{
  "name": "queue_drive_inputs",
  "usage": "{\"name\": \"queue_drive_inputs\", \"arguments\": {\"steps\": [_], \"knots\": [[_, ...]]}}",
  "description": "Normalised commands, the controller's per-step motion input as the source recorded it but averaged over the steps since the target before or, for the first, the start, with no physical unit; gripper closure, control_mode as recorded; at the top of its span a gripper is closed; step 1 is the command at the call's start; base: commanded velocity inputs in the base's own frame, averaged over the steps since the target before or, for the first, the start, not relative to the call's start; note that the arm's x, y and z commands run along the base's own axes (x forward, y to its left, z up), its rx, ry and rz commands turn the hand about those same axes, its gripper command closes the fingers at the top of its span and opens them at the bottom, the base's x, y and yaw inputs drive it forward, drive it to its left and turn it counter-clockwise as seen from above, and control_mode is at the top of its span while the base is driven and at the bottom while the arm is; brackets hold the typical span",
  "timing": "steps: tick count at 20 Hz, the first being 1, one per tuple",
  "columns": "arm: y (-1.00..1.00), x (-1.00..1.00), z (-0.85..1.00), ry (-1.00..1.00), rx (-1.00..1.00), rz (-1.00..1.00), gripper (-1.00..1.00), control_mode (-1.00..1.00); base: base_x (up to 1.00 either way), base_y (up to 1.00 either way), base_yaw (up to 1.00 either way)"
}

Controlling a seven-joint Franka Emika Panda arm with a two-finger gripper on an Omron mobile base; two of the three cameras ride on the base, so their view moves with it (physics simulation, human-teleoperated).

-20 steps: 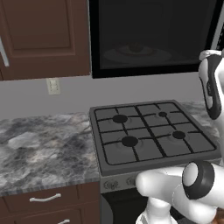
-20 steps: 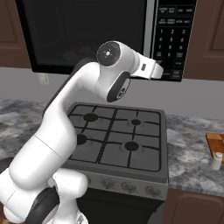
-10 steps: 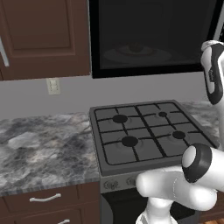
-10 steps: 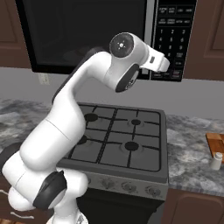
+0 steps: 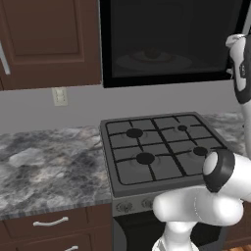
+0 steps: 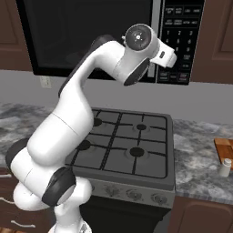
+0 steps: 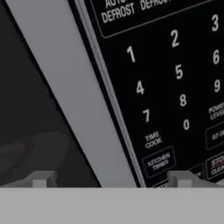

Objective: Retrieve the reheated potato from the microwave, then place the potato, cheese, and condiment on the cutting board.

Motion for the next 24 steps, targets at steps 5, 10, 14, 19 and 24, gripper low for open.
{"name": "queue_drive_inputs", "arguments": {"steps": [5,10,14,19,24], "knots": [[0.00,0.35,0.01,-0.03,0.11,0.19,-1.00,-1.00,0.00,0.00,0.00],[0.00,0.59,0.00,-0.06,0.02,0.12,-1.00,-1.00,0.00,0.00,0.00],[0.00,0.56,0.00,-0.06,0.00,0.09,-1.00,-1.00,0.00,0.00,0.00],[0.02,0.37,0.00,-0.03,0.00,0.11,1.00,-1.00,0.00,0.00,0.00],[0.17,-0.14,0.17,-0.16,0.00,0.07,1.00,-1.00,0.00,0.00,0.00]]}}
